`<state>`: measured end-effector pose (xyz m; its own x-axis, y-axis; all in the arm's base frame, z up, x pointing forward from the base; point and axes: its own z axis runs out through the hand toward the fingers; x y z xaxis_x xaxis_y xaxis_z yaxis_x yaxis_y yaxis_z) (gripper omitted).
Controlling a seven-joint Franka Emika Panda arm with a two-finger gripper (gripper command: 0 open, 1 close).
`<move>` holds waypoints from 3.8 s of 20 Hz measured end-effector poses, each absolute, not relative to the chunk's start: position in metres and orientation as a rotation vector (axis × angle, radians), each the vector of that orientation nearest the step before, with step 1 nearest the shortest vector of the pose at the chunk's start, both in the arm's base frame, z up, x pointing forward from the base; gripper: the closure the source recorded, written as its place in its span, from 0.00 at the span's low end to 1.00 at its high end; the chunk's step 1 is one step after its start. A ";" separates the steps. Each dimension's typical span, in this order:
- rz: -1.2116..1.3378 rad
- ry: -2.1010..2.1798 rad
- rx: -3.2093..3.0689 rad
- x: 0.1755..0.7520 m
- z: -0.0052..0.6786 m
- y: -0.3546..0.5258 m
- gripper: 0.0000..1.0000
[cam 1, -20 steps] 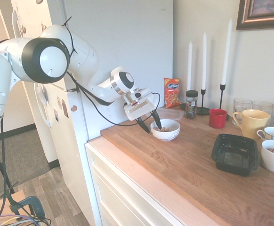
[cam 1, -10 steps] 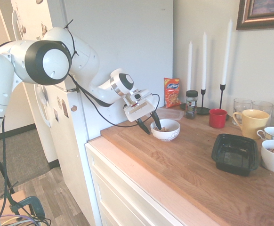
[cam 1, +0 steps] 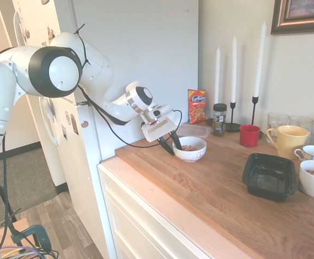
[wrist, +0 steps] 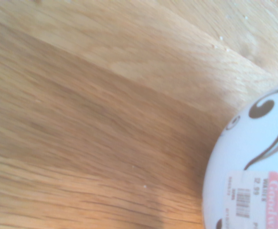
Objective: Pour the cereal into the box
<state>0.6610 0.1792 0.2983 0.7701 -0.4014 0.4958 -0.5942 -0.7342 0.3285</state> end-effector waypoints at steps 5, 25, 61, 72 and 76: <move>0.545 -0.763 2.490 0.661 0.294 0.172 1.00; 0.539 -1.004 2.545 0.675 0.342 0.125 1.00; 0.100 -1.778 3.287 0.746 0.445 -0.231 1.00; 0.031 -1.928 3.555 0.741 0.426 -0.270 1.00; 0.035 -1.955 3.605 0.739 0.412 -0.282 1.00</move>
<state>0.7386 -0.2824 0.4117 0.6422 -0.6666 -0.3786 -0.6525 -0.2160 -0.7264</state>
